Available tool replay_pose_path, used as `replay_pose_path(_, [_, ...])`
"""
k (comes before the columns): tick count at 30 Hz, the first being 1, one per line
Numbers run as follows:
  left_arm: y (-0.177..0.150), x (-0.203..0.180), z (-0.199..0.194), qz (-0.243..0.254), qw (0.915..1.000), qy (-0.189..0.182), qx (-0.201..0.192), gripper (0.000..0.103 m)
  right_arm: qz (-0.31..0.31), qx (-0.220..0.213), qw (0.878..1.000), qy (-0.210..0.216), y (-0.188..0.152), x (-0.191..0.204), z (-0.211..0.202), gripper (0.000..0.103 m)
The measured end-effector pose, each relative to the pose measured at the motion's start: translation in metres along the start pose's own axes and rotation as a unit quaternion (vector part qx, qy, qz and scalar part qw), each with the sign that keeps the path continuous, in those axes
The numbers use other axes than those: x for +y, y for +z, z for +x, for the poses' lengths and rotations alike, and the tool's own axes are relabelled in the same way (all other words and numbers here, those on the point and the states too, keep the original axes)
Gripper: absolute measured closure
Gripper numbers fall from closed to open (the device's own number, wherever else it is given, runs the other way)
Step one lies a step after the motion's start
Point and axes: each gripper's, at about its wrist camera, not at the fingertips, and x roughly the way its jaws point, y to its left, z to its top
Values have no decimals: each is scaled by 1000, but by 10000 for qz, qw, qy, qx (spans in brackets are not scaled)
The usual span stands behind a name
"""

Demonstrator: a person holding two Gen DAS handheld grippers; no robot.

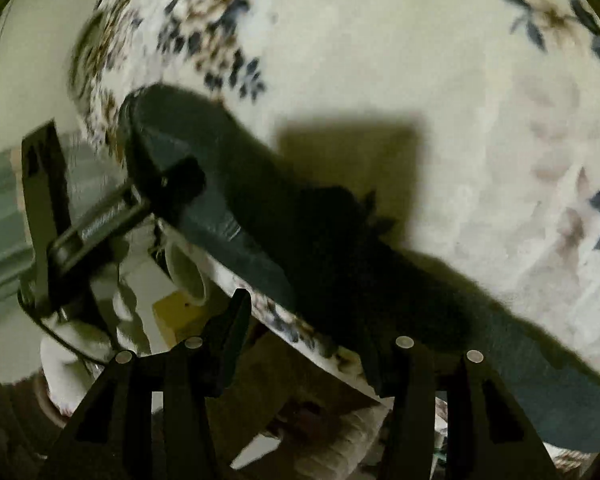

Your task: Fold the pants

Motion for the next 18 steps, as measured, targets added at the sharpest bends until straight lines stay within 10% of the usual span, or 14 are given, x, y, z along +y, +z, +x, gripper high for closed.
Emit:
replay_pose_path(5, [2, -3, 2, 46, 10000, 40, 19, 22, -84, 241, 9995, 196, 17, 3, 6, 48])
replay_pose_path(10, [3, -11, 7, 60, 10000, 46, 10, 22, 540, -483, 9952, 659, 36, -24, -14, 45])
replay_pose_path(15, [4, -11, 9, 143, 9999, 91, 8, 22, -246, -494, 9955, -771, 52, -3, 11, 57])
replay_pose_path(16, [4, -12, 9, 188, 9998, 111, -1, 22, -144, -543, 9945, -889, 56, -7, 11, 74])
replay_pose_path(18, [2, -13, 9, 299, 9994, 151, -32, 22, 363, -797, 9927, -826, 62, -23, 3, 75])
